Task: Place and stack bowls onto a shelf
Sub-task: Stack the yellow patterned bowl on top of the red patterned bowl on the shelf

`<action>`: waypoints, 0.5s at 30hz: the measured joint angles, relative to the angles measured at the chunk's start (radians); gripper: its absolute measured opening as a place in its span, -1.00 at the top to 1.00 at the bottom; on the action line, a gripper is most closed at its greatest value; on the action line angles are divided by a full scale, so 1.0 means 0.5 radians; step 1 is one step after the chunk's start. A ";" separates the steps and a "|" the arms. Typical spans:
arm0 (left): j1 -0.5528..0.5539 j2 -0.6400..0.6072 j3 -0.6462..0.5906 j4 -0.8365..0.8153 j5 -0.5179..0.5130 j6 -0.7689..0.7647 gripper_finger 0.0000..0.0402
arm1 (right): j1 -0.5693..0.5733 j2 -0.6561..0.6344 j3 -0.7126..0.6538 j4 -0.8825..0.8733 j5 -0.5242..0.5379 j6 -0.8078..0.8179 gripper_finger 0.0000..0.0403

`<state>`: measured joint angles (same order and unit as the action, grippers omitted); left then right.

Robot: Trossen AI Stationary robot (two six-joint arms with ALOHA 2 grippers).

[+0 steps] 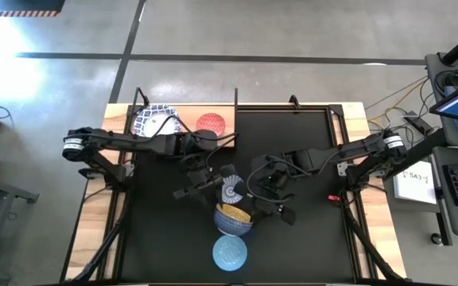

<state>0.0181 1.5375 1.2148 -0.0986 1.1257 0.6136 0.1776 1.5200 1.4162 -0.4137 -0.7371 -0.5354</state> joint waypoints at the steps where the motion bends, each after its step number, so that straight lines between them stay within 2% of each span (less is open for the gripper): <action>1: 0.000 0.000 0.000 0.000 -0.001 0.005 0.27 | 0.000 0.000 0.000 0.001 0.004 0.000 0.96; 8: 0.000 -0.002 0.000 0.002 -0.051 0.027 0.27 | -0.002 -0.002 0.000 -0.001 0.009 0.068 0.96; 15: 0.000 -0.002 0.000 -0.003 -0.087 -0.011 0.27 | -0.003 -0.006 0.004 0.001 0.032 0.338 0.96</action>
<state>0.0181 1.5364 1.2148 -0.1003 1.0821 0.6081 0.1761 1.5169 1.4181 -0.4130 -0.7212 -0.3662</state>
